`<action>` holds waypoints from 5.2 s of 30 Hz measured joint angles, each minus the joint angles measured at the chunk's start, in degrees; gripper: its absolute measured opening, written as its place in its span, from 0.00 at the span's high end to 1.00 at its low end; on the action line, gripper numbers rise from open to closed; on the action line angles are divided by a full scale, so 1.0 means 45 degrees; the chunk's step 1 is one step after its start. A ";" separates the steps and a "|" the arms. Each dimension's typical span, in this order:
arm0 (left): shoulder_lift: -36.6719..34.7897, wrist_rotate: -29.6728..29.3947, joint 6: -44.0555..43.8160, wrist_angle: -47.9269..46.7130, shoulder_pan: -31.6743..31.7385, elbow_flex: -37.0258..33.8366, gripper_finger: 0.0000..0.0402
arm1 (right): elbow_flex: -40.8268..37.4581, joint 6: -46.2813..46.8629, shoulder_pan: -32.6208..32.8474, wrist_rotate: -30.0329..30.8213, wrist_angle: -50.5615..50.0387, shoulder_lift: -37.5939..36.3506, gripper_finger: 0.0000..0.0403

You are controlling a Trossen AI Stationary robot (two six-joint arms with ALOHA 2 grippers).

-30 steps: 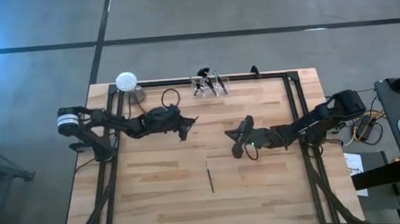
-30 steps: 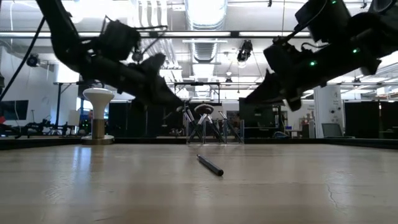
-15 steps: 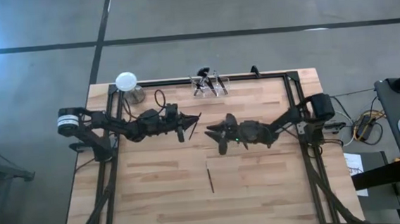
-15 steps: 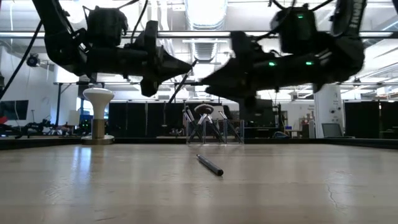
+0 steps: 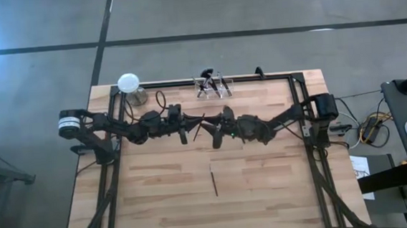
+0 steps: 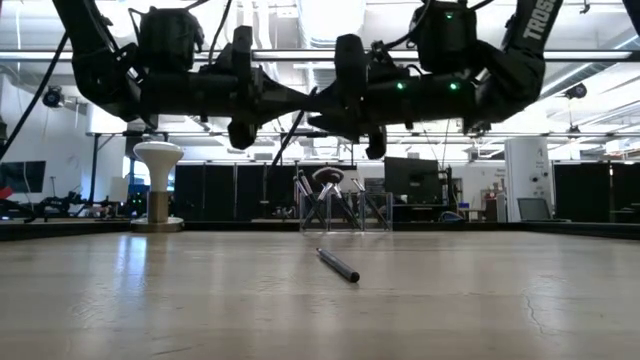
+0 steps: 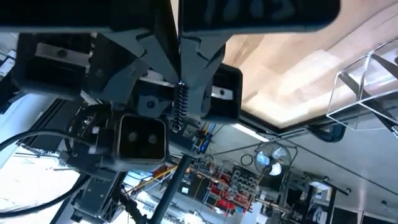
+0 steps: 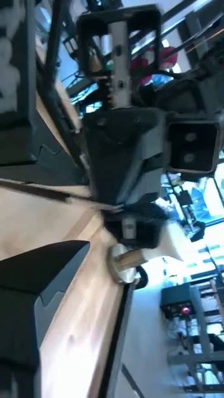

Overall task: Pick & Place Makeup Brushes
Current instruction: Put the black lash brush into the transparent organizer, then put the black liner brush into the transparent organizer

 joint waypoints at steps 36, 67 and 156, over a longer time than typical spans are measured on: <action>-0.2898 -0.0001 0.1196 -0.0514 0.0457 -0.1803 0.86 | 0.0472 -0.3134 -0.1551 0.0076 -0.5994 -0.3183 0.96; -0.3327 -0.0622 0.1768 0.0656 0.0466 -0.3361 0.89 | 0.5740 -0.4051 -0.7076 -0.2126 -1.1643 0.0442 0.95; -0.3468 0.2157 0.2001 0.1486 0.0665 -0.5280 1.00 | 1.5074 1.3859 0.3515 -0.0947 -2.7461 0.6563 0.91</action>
